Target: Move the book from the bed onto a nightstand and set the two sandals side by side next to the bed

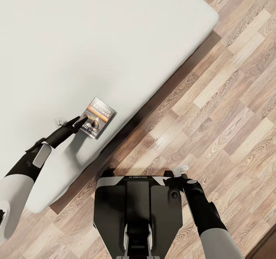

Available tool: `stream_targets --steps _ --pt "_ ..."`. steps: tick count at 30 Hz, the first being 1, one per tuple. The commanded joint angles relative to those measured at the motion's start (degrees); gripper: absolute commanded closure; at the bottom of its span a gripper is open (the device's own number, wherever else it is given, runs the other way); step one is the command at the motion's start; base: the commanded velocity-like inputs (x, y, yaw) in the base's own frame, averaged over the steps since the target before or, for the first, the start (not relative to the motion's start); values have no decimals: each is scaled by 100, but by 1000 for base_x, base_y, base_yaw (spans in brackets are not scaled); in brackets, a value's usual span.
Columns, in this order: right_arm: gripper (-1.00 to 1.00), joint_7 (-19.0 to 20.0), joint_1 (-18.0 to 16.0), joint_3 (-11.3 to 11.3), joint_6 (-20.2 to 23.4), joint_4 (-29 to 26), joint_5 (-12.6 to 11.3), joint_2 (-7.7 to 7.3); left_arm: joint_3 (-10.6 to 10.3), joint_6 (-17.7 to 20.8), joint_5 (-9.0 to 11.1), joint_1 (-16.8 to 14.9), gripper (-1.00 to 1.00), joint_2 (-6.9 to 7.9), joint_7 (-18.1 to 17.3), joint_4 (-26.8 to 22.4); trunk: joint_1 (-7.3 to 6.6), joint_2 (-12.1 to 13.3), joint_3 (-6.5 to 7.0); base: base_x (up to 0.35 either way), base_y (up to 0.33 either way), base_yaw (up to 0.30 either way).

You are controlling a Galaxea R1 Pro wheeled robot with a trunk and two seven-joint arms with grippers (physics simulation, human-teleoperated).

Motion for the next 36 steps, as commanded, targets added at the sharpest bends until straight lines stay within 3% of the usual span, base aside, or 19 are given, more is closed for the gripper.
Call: stream_targets --steps 1,36 --pt "-100 55 -1 -22 14 -10 60 8 -3 8 26 -2 -100 -1 -19 5 4 -9 -5 0 0 0" --pt "-100 55 -2 -22 14 -12 67 8 -3 12 17 -2 -100 -214 -25 25 4 -9 -5 0 0 0"
